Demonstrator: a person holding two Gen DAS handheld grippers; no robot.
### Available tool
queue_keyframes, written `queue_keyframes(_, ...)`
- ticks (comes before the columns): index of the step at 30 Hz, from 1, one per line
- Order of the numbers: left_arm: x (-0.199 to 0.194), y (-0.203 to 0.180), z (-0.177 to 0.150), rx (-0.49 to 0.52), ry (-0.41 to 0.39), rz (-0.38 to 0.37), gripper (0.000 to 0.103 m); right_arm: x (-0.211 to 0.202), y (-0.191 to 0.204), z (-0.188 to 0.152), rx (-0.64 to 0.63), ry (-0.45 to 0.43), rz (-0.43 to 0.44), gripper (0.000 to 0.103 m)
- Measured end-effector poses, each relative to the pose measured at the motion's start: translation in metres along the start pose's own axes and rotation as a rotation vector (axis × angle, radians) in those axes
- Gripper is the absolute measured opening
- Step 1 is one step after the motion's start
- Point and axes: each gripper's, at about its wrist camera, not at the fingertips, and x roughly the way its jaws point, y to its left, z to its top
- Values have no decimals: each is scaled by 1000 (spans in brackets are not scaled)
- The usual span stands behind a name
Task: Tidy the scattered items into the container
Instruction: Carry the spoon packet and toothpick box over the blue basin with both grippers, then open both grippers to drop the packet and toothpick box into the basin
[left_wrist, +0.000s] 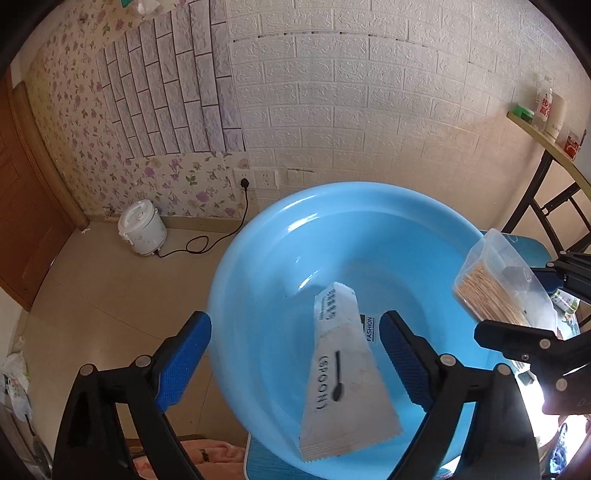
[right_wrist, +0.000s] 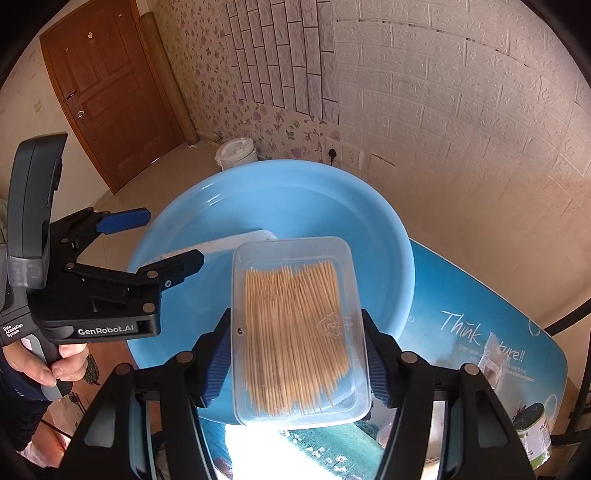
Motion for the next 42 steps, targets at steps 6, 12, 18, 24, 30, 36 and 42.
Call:
queue_keyframes(6, -16, 12, 2, -37, -31, 14, 93, 1, 5, -1, -14, 3, 5, 64)
queue_keyframes(12, -28, 30, -1, -85, -34, 43, 98, 3, 8, -3, -33, 7, 5, 64)
queue_keyframes(18, -35, 40, -5, -115, -32, 53, 98, 6, 14, -2, -51, 11, 23, 64)
queue_keyframes(24, -40, 45, -6, -136, -43, 80, 98, 22, 27, -4, -98, 39, 24, 64)
queue_keyframes(30, -49, 49, -7, -143, -62, 73, 98, 26, 23, -6, -69, 32, 24, 103)
queue_keyframes(36, -55, 52, -6, -146, -67, 81, 98, -2, 18, -7, -32, -108, 14, 103)
queue_keyframes(42, -56, 51, -8, -154, -62, 73, 98, -27, 8, -20, -13, -189, -9, 103)
